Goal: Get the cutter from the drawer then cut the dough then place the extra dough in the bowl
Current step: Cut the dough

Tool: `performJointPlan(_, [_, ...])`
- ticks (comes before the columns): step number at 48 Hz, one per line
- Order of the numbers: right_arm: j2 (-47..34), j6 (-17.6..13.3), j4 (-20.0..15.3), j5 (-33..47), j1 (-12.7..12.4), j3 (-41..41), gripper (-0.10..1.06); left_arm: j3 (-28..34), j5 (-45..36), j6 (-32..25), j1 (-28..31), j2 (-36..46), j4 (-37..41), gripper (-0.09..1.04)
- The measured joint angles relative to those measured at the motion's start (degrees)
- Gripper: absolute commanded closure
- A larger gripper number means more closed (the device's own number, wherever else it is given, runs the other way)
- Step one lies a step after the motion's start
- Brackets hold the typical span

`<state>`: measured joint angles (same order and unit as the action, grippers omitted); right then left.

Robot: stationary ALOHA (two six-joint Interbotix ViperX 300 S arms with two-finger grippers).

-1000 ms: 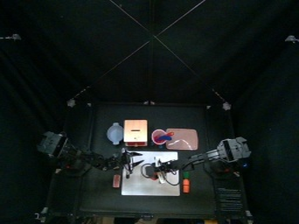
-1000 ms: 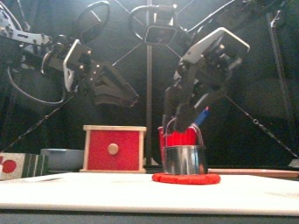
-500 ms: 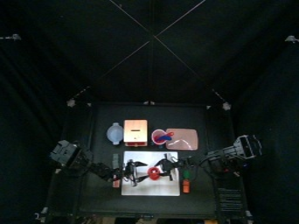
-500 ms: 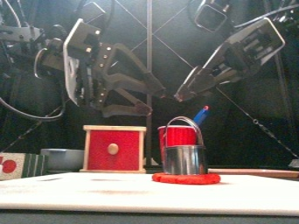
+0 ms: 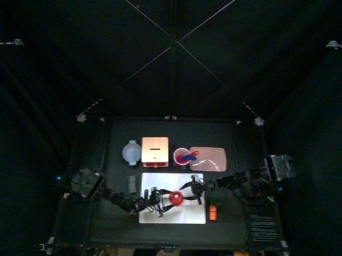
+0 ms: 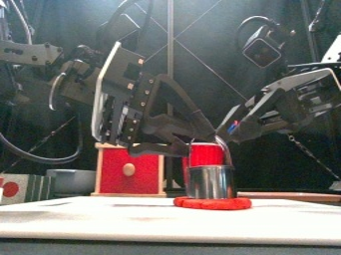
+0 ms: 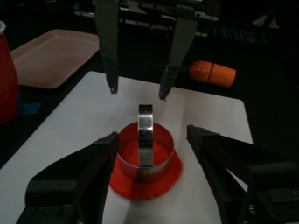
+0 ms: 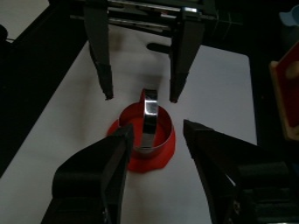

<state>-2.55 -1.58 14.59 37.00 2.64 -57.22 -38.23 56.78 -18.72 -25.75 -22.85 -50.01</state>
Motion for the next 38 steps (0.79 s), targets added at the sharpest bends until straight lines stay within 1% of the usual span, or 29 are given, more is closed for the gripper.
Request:
performJointPlan(10, [-1.1,-0.2,0.0,1.3,0.1,0.4,0.13,-0.4,0.0,-0.2,0.0,-0.1,0.0,0.00])
performJointPlan(14, [-1.1,-0.4,-0.2,1.3,0.1,0.4,0.13,-0.7,0.0,-0.4,0.2,-0.1,0.0,0.02])
performJointPlan(23, [-0.7,-0.4,-2.1,1.1,0.3,0.4,0.13,-1.9,0.0,-0.6,0.4,0.0,0.3,0.08])
performJointPlan(32, [-0.4,-0.4,-3.0,-0.1,1.6,1.0,0.13,-1.9,0.0,-0.6,0.5,0.0,0.5,0.08])
performJointPlan(38, [-0.4,0.8,-3.0,-0.8,2.3,1.2,0.13,-1.8,-0.1,-0.6,0.7,0.0,0.9,0.08])
